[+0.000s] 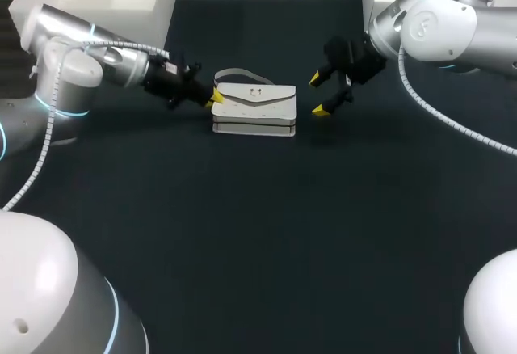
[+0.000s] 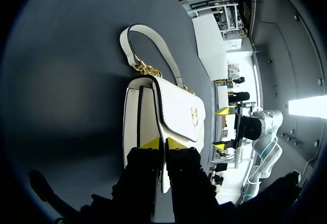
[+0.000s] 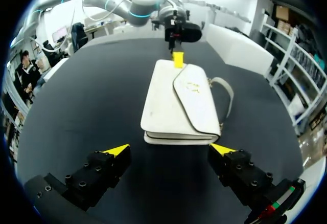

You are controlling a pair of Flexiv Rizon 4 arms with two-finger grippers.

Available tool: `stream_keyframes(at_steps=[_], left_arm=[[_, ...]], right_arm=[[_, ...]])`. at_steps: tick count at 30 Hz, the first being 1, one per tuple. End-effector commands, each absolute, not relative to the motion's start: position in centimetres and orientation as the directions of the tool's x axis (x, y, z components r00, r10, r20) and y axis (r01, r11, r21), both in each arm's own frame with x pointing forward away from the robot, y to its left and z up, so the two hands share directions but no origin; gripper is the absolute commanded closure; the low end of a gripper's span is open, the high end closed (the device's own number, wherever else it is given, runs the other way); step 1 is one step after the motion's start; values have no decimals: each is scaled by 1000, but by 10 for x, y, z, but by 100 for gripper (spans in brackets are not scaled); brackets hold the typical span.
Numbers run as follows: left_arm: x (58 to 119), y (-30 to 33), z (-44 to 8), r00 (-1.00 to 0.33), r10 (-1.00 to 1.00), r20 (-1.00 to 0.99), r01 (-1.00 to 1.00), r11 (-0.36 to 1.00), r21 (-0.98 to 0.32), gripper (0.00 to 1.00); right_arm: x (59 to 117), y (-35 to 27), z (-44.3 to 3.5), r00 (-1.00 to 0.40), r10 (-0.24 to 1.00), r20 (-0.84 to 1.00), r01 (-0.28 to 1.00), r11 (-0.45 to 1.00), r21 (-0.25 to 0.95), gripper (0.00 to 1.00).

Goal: Pick up the bag, open it, inspect its contents, close it, and place it on the opposite side

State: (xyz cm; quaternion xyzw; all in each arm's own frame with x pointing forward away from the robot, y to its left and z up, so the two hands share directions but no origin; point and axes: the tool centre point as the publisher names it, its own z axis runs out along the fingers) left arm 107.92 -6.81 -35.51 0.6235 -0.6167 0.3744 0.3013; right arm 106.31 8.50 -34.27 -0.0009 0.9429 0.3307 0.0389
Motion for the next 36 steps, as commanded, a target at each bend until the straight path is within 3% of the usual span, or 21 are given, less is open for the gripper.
stream_keyframes(at_steps=[1,8,9,12,13,24,36], left_arm=[[1076,-70,-355,-43,-541,840,-993,-66,-93,100],[1078,-71,-359,-30,-549,835,-993,-79,-87,100],[1079,-71,-359,-27,-551,834,-993,-83,-87,85],[1079,-69,-356,-23,-550,835,-992,-92,-88,15],[1079,-67,-354,-24,-548,836,-991,-94,-90,0],[1075,-34,-313,-116,-584,803,-982,-55,-182,0],[1074,-17,-259,-559,-633,536,-817,311,-486,0]], right_arm=[[1064,85,-343,-997,22,-72,-28,781,624,0],[1064,85,-343,-997,22,-72,-28,781,624,0],[1064,85,-343,-997,22,-72,-28,781,624,0],[1064,85,-343,-997,22,-72,-28,781,624,0],[1064,85,-343,-997,22,-72,-28,781,624,0],[1056,96,-312,-984,61,-168,-41,838,543,0],[1030,123,-290,-939,84,-333,-50,926,375,0]])
